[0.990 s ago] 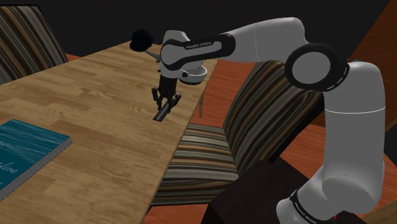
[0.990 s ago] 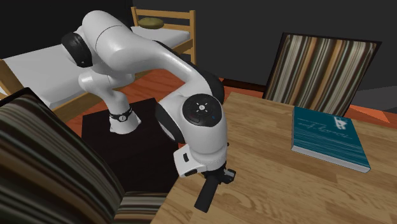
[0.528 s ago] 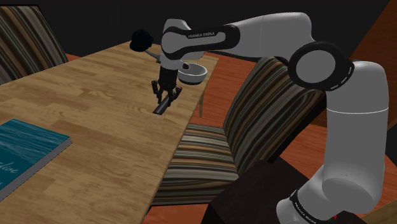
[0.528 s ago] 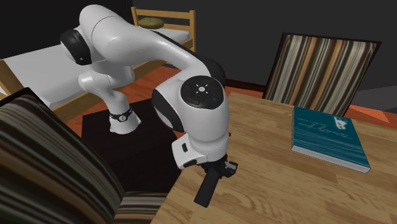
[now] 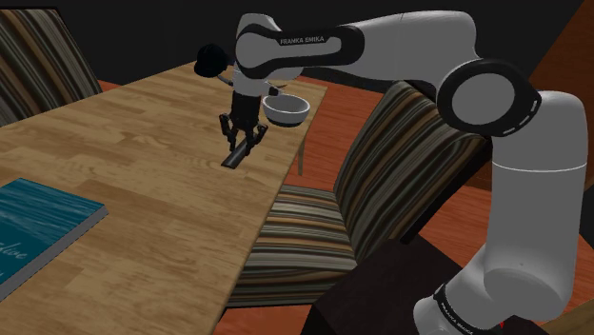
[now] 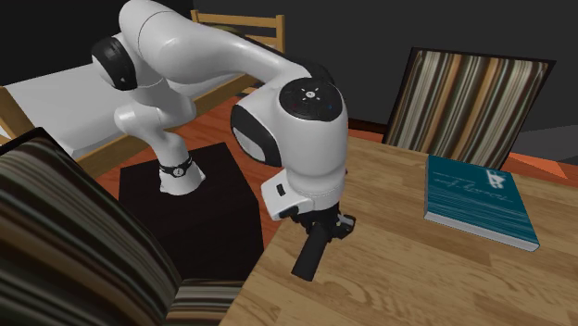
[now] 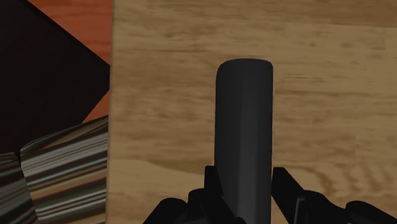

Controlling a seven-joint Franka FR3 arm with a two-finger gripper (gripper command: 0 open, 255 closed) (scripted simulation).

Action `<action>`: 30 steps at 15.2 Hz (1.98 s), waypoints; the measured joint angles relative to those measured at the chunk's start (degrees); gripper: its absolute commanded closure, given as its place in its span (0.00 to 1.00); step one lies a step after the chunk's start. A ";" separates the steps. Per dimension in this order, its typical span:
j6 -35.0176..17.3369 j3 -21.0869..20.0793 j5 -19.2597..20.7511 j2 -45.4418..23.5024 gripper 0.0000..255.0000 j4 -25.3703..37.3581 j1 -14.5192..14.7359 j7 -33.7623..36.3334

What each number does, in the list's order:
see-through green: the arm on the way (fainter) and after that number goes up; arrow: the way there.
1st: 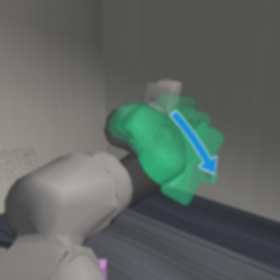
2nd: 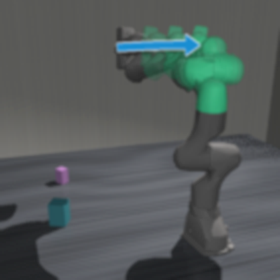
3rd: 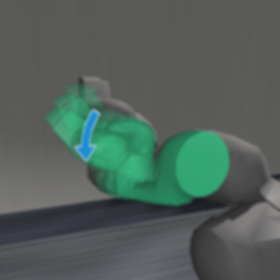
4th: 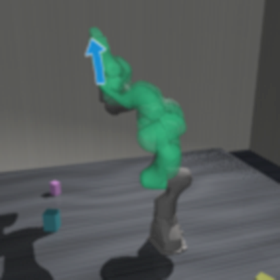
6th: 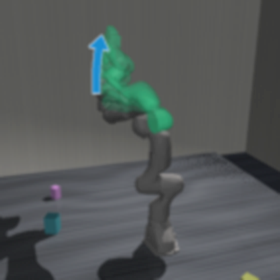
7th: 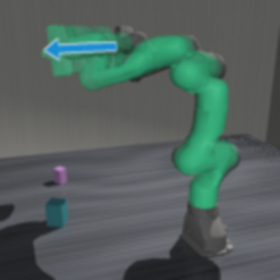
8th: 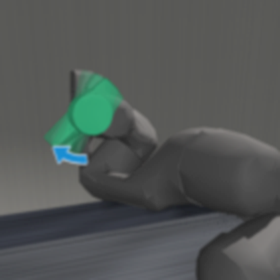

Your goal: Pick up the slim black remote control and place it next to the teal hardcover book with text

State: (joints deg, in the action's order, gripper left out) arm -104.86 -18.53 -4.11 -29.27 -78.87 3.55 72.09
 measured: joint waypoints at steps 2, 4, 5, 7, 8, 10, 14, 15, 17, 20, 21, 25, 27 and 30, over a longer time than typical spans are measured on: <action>-0.40 -0.46 0.17 -0.11 1.00 0.07 1.46 1.82; -1.75 -1.12 0.05 1.09 1.00 -2.08 2.89 3.87; -1.97 -1.41 0.16 1.09 1.00 -2.07 3.80 5.05; -3.20 -2.04 0.19 1.79 1.00 -3.56 5.39 7.23; -3.57 -2.35 0.30 1.84 1.00 -3.71 6.33 8.44; -3.84 -2.82 0.77 1.12 1.00 -2.87 8.26 10.79; -4.63 -3.74 1.56 0.32 1.00 -2.04 11.96 15.35; -3.97 -3.88 2.04 -0.71 1.00 -0.17 13.21 16.66; -4.38 -4.19 2.61 -1.69 1.00 0.79 15.16 18.83; -3.92 -4.64 3.63 -3.41 1.00 3.59 18.57 22.52; -3.39 -4.69 4.25 -4.85 1.00 5.82 20.16 23.99; -2.44 -4.77 5.95 -8.96 1.00 11.59 25.04 28.34; -1.99 -4.81 6.52 -10.29 1.00 13.67 26.88 29.92; -3.65 -4.71 6.74 -10.96 1.00 12.70 27.27 30.25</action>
State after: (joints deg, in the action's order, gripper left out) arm -108.51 -23.24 2.63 -40.23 -66.17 30.83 102.35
